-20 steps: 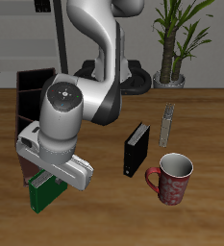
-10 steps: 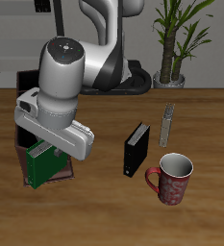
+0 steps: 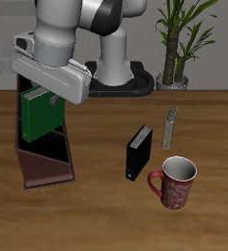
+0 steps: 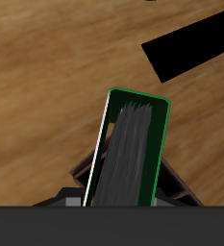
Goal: Place the green book into the right desk caddy's right compartment
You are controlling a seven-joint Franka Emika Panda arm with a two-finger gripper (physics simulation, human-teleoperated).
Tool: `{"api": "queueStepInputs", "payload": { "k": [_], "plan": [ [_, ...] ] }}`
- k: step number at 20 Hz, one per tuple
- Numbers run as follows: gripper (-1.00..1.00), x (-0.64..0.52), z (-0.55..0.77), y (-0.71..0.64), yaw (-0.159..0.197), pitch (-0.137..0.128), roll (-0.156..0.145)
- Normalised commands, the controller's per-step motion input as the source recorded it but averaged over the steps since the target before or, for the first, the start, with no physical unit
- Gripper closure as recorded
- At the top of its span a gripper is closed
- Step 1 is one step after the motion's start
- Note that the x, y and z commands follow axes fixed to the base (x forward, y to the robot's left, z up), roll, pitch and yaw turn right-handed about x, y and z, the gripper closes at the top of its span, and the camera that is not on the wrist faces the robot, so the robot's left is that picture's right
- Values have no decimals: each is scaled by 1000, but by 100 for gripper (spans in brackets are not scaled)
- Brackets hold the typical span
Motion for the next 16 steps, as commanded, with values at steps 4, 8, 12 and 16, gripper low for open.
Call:
{"api": "queueStepInputs", "payload": {
  "k": [4, 8, 12, 16],
  "plan": [
    [100, -671, 539, -233, 0, -31, -63],
    [100, -438, 199, -138, 7, 24, -22],
    [100, -584, 115, -112, -13, 6, -51],
    [100, -620, 76, -84, -18, -45, -31]
  ]
}}
